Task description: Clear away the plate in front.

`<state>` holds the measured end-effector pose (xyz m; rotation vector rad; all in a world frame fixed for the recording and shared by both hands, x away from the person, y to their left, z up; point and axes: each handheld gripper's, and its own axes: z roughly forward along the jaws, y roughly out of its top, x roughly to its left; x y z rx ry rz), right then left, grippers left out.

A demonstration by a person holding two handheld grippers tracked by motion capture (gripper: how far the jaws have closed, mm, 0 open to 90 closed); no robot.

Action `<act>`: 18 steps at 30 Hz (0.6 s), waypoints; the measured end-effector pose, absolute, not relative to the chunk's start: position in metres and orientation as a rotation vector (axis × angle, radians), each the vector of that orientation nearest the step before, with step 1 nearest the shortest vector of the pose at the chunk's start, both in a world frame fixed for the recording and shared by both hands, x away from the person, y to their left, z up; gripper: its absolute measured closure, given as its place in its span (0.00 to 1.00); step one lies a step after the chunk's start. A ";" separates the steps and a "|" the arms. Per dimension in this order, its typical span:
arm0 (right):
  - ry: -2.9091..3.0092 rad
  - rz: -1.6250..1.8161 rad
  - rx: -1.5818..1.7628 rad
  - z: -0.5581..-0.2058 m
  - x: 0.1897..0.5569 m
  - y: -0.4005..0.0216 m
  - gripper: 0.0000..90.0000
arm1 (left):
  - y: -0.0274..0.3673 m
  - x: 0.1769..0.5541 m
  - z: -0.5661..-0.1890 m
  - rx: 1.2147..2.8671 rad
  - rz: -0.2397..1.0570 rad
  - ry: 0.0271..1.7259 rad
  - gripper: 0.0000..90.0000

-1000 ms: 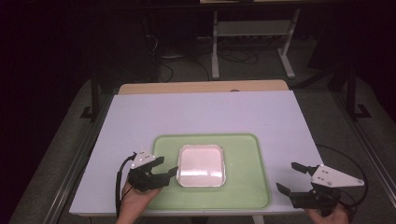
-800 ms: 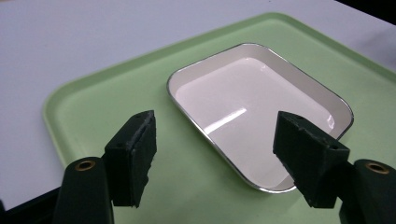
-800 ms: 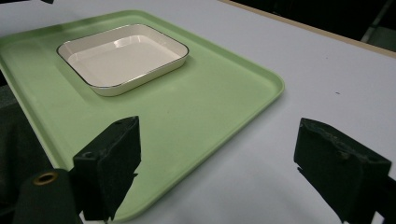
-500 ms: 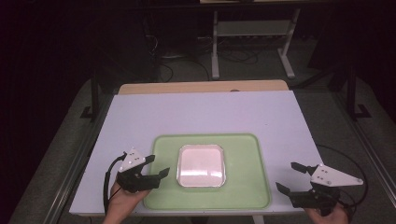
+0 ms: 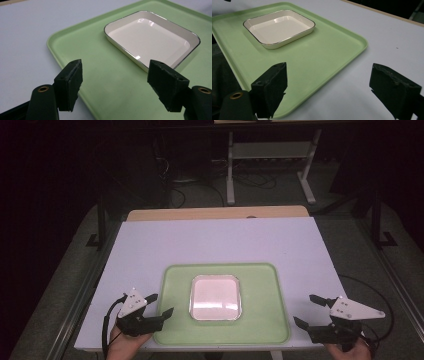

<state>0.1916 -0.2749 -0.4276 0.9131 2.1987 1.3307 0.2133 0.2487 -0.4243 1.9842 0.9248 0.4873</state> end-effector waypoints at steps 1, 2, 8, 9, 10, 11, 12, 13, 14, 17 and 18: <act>2.198 1.331 0.911 -0.428 0.192 -0.275 0.15 | 0.249 0.212 -0.425 1.989 0.487 0.923 0.31; 2.198 1.331 0.911 -0.428 0.192 -0.275 0.15 | 0.249 0.211 -0.426 1.994 0.484 0.921 0.31; 2.207 1.336 0.906 -0.429 0.190 -0.274 0.15 | 0.250 0.203 -0.425 1.978 0.472 0.901 0.31; 2.208 1.337 0.901 -0.428 0.190 -0.274 0.15 | 0.250 0.203 -0.425 1.973 0.470 0.899 0.31; 2.209 1.340 0.898 -0.428 0.190 -0.273 0.15 | 0.249 0.203 -0.425 1.969 0.467 0.900 0.31; 2.210 1.343 0.894 -0.428 0.190 -0.272 0.15 | 0.249 0.203 -0.425 1.970 0.467 0.897 0.31; 2.212 1.345 0.890 -0.428 0.190 -0.271 0.15 | 0.248 0.204 -0.425 1.973 0.471 0.893 0.31; 2.220 1.342 0.884 -0.428 0.189 -0.269 0.15 | 0.248 0.204 -0.426 1.973 0.466 0.886 0.31; 2.220 1.342 0.884 -0.428 0.189 -0.269 0.15 | 0.248 0.204 -0.426 1.973 0.466 0.886 0.31; 2.227 1.341 0.870 -0.428 0.189 -0.266 0.15 | 0.248 0.203 -0.425 1.970 0.470 0.882 0.31; 2.229 1.340 0.867 -0.428 0.189 -0.265 0.15 | 0.248 0.203 -0.426 1.969 0.471 0.882 0.31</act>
